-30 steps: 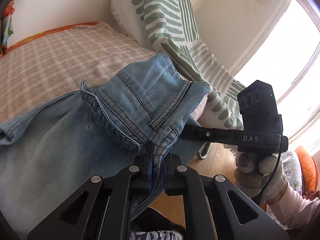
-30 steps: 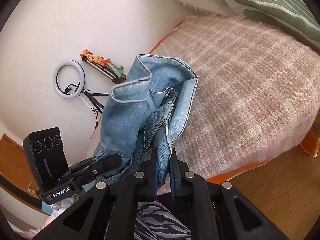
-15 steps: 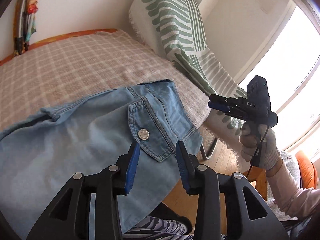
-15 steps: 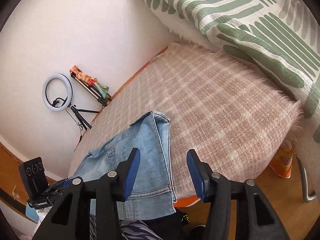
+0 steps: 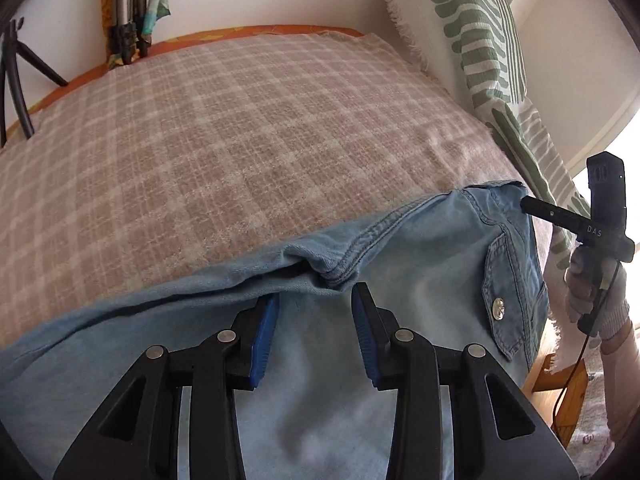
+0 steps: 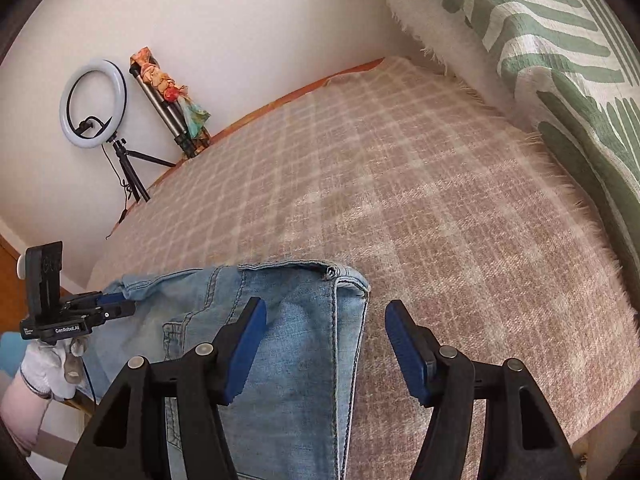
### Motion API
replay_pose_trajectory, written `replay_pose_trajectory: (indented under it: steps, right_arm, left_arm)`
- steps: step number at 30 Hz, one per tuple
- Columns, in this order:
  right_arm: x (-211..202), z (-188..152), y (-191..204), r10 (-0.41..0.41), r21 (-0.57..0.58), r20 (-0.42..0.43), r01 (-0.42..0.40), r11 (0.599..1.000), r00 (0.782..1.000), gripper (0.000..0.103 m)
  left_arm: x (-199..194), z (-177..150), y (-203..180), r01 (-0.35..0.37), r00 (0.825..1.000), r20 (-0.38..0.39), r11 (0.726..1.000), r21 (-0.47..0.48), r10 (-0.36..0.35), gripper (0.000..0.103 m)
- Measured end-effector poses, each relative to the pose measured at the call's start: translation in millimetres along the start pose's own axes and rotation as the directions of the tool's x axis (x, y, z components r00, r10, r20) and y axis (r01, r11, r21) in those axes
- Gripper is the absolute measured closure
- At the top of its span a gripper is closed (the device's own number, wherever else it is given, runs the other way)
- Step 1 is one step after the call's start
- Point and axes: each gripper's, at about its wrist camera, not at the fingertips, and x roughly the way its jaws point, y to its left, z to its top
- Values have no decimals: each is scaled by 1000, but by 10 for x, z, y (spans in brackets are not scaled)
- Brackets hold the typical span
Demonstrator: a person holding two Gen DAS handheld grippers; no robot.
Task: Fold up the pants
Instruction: 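Open both tools and smooth the folded jeans flat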
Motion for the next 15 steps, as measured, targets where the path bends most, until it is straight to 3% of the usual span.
replay_pose_trajectory:
  steps: [4,5,9,15]
  right_arm:
    - [62,18,15,-8,-22,-18,7,1000,1000,38]
    - [66,20,6,-3,-23,-19,2,1000,1000,37]
    - [139,45,-47,25,-1,-33,-25,1000,999,35]
    - [276,93,-41,83,26,-34,-82,996,996,33]
  left_arm:
    - [14,194,90,-92,995,53,995,30,90,67]
    - [-6,219,117,-80,995,54,996,29,78,65]
    - [-2,294,193,-62,997,45,995,72,59,37]
    - [265,397,222,-19,1000,-14,996,87,20,37]
